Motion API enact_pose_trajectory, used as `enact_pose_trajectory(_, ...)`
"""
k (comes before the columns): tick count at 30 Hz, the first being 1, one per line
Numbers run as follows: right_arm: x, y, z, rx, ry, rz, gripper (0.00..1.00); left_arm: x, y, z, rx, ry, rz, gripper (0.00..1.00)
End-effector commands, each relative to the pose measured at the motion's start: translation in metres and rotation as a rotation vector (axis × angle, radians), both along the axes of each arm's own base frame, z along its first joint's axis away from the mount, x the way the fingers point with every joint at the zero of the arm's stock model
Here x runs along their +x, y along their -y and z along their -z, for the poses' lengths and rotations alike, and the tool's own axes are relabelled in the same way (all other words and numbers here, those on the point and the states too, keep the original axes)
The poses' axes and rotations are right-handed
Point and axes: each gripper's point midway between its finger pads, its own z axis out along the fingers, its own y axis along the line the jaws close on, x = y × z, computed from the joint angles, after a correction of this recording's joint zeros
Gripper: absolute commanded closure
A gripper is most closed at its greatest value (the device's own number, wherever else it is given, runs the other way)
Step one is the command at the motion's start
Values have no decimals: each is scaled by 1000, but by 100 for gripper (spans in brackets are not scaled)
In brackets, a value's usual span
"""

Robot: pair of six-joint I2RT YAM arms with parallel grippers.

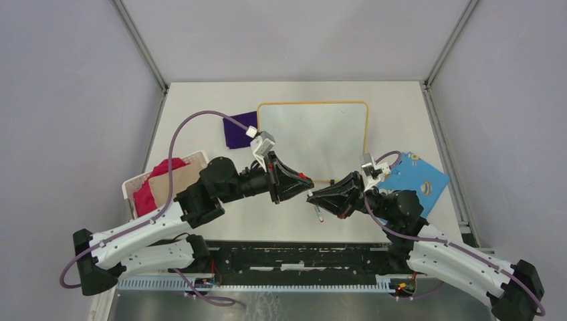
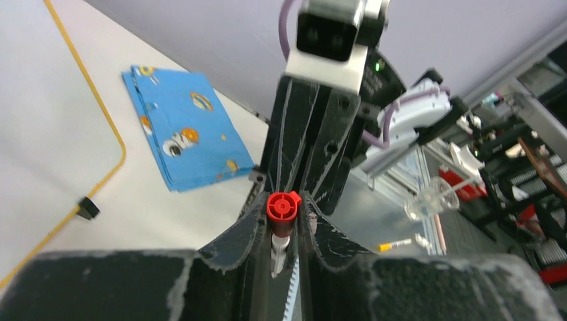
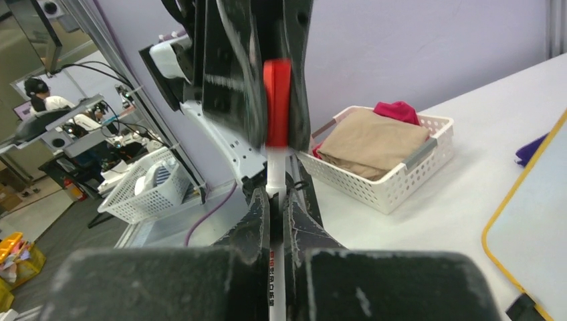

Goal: Write a sentence on the whiteboard
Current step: Open the whiteboard marker at the center of the board, then place the pen cap at the center of the board.

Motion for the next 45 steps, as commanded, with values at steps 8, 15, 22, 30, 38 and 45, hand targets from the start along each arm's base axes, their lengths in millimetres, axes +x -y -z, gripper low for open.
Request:
enact_pose_trajectory(8,10,7,16,-59,14,83,100,17,-22,-63,-183,71,-141,98)
enact_pose_trajectory(15,67,49,45,-339,20,491,100,67,-85,13,131,-61,-572,98)
enact_pose_trajectory(22,91,89,97,-568,-71,710,100,78,-162,128,594,-244,-924,98)
enact_pose_trajectory(30,93,86,110,-592,-79,702,100,60,-131,198,774,-343,-749,98)
enact_pose_trajectory(38,93,88,112,-611,-74,713,100,63,-113,258,920,-399,-720,98)
enact_pose_trajectory(45,91,90,109,-615,-71,710,100,71,-128,293,1018,-399,-810,98)
